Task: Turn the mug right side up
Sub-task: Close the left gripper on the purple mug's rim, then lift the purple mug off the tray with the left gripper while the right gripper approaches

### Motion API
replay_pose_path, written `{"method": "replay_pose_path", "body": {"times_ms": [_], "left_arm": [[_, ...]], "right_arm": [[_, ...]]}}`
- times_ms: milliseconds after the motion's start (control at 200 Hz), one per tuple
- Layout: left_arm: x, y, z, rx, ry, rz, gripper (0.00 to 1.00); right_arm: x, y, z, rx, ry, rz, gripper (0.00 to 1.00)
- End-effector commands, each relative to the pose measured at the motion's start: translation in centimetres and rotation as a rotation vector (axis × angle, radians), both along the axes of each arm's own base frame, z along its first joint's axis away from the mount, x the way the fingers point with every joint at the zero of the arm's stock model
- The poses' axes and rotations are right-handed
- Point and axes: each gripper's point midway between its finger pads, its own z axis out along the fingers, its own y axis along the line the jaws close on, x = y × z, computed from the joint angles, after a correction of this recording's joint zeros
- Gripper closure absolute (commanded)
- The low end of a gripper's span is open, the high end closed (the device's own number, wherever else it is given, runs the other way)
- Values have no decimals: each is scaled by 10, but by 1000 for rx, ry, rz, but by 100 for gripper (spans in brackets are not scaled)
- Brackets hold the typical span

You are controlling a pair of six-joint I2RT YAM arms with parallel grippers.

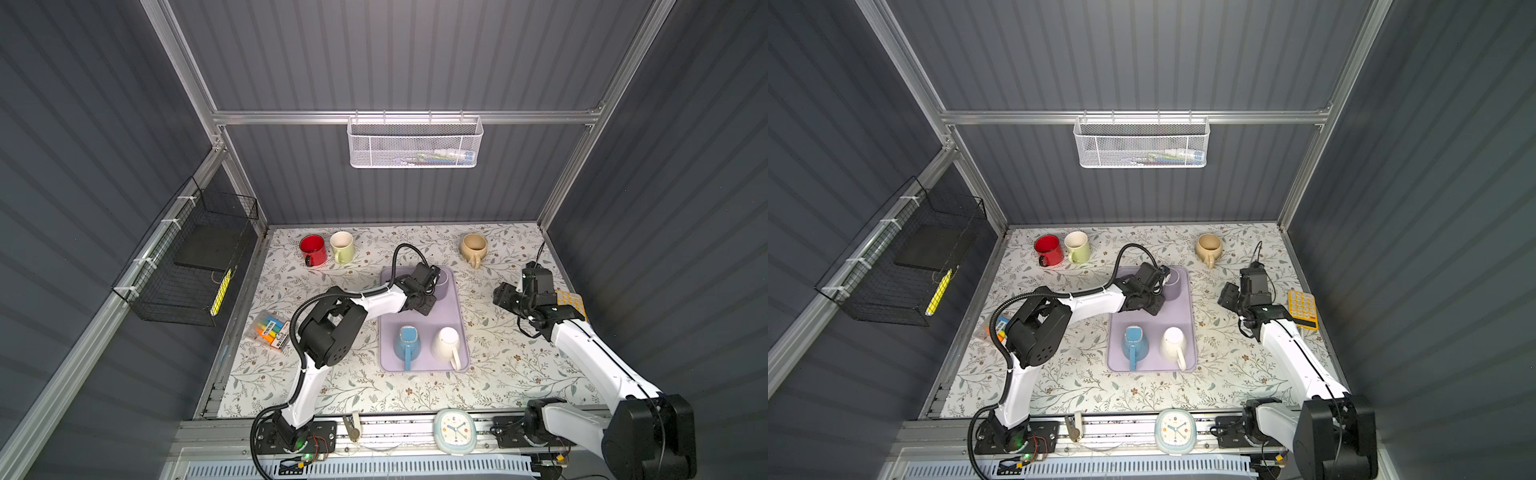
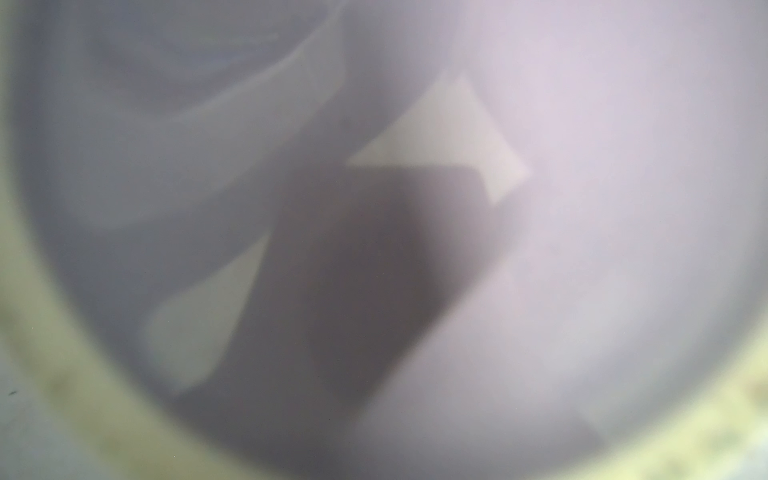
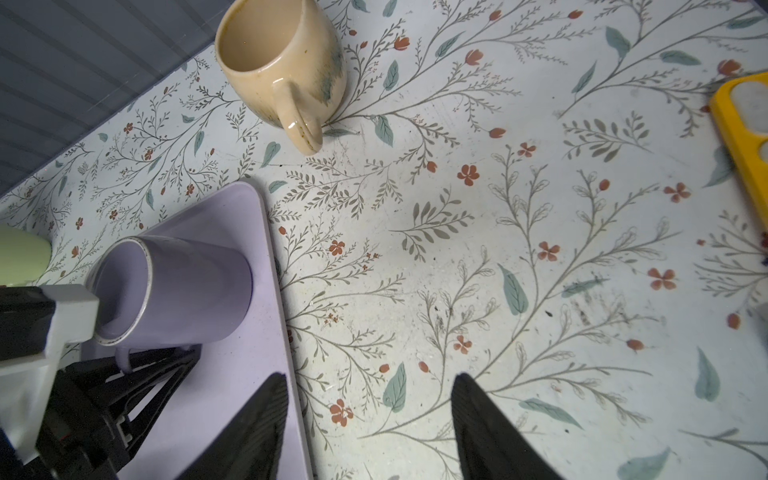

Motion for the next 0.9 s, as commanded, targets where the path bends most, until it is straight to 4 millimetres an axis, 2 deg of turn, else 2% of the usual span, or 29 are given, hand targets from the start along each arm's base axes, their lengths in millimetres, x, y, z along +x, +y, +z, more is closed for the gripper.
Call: {"method": "replay_pose_path", "body": {"times_ms": [0,390,565,685,700,775,795,895], "left_arm": [[4,-18,52,-144,-65,-30,94],[12,-15,100,-314,-86,-32,93],[14,-13,123,-404,-70,-45,93],[13,-12,144,-477,-58,-66,93],[13,-11,146,-490,-53,-68,93],[16,-9,167,-575,-40,-85,93],[12,-5,157,-574,-12,-79,93],[14,0,168,-625,0,-87,93]], "right_arm": [[-4,-4,-5,-12,17,-12,35],[-4,-5,-5,-2,15,-10,35],[-2,7,-11,83,-19,72,35],[1,15,-6,157,-85,129,34],[1,17,3,165,-121,141,34],[2,23,14,201,-170,186,34],[3,23,17,201,-180,187,33],[4,36,31,248,-229,263,33]]}}
